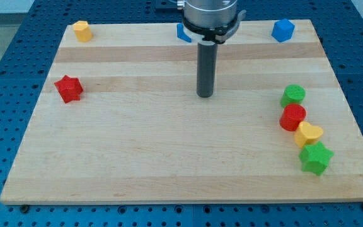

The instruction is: Move yourself to the bottom side of the red star

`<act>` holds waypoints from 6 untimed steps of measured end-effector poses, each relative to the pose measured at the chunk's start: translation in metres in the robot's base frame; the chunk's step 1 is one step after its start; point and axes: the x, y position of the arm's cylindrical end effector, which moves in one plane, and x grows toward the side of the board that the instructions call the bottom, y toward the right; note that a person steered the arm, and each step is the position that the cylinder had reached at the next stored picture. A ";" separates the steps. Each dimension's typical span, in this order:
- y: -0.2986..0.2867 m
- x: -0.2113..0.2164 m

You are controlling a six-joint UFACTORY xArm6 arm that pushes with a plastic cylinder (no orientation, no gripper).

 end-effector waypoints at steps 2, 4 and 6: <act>-0.058 0.041; -0.171 0.067; -0.278 0.067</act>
